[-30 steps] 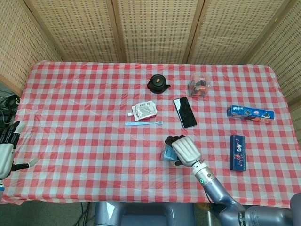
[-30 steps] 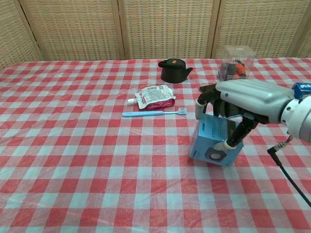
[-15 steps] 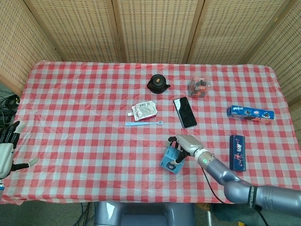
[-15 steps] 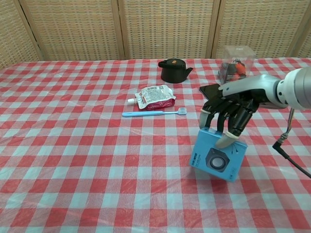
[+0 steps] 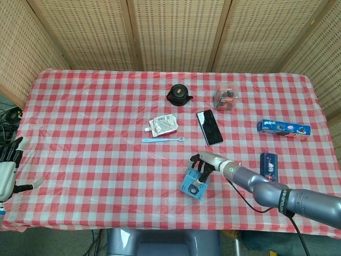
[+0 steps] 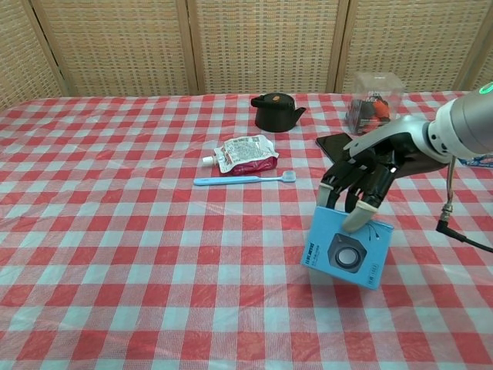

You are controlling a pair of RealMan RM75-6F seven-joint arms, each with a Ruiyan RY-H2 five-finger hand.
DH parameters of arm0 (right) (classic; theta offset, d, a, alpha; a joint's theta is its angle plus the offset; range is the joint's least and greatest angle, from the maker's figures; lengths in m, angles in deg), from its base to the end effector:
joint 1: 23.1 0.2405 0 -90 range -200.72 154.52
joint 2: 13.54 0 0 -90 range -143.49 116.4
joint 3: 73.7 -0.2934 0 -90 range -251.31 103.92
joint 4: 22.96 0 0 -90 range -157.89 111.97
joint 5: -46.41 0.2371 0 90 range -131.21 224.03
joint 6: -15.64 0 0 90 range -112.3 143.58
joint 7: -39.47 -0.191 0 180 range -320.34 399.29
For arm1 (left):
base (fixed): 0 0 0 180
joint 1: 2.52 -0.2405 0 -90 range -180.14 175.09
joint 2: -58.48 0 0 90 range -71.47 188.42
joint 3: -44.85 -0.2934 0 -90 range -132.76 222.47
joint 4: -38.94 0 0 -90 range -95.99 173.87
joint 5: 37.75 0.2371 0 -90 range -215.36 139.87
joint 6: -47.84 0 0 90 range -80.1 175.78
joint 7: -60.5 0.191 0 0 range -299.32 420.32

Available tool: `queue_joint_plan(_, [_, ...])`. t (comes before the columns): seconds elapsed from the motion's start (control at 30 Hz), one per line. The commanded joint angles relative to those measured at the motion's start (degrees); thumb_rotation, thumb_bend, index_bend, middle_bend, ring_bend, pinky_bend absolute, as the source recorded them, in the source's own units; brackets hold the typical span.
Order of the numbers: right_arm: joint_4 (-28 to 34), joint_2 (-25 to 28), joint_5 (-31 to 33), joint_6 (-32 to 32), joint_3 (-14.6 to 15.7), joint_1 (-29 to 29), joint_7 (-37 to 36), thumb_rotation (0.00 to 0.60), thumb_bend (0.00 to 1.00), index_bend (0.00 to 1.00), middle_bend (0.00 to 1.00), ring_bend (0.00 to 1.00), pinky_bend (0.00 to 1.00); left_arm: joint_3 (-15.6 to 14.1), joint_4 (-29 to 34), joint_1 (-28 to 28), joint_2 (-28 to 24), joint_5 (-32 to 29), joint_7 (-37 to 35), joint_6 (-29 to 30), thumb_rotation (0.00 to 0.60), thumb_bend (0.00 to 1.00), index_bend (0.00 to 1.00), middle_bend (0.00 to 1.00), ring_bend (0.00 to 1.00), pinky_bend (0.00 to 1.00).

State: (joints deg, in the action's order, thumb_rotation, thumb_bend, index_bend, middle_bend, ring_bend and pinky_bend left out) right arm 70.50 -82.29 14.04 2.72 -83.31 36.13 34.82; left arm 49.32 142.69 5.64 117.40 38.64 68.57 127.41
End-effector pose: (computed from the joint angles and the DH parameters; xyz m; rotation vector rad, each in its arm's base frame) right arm -0.1415 -0.4203 -0.0361 1.8853 -1.9099 0.5700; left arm -0.3340 0.2534 0.1587 -1.3572 -0.9769 -0.8096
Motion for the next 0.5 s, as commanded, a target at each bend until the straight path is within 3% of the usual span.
queue_joint_plan(0.03, [-0.7, -0.6, -1.8, -1.5, 2.2, 1.2, 0.0, 0.600, 0.46, 0.14, 0.10, 0.10, 0.07, -0.1, 0.1, 0.0, 0.0, 0.2, 0.0, 0.0, 0.600, 0.00, 0.00, 0.00, 0.00, 0.00])
queue_joint_plan(0.1, [-0.5, -1.4, -3.5, -6.0, 2.7, 0.8, 0.6, 0.600, 0.32, 0.04, 0.01, 0.01, 0.00, -0.1, 0.1, -0.1, -0.1, 0.3, -0.2, 0.1, 0.600, 0.00, 0.00, 0.00, 0.00, 0.00])
queue_joint_plan(0.2, [0.8, -2.3, -6.4, -14.4, 2.5, -0.8, 1.8, 0.600, 0.19, 0.00, 0.00, 0.00, 0.00, -0.2, 0.1, -0.2, -0.1, 0.6, -0.3, 0.3, 0.600, 0.00, 0.00, 0.00, 0.00, 0.00])
queue_joint_plan(0.33, [3.0, -1.8, -8.4, -18.8, 1.7, -2.4, 1.7, 0.600, 0.17, 0.00, 0.00, 0.00, 0.00, -0.3, 0.1, -0.2, -0.1, 0.8, -0.5, 0.4, 0.600, 0.00, 0.00, 0.00, 0.00, 0.00])
queue_joint_plan(0.5, [8.7, 3.7, -14.0, -23.2, 0.4, -6.1, 0.7, 0.600, 0.16, 0.00, 0.00, 0.00, 0.00, -0.4, 0.1, -0.4, -0.3, 1.3, -1.2, 0.8, 0.600, 0.00, 0.00, 0.00, 0.00, 0.00])
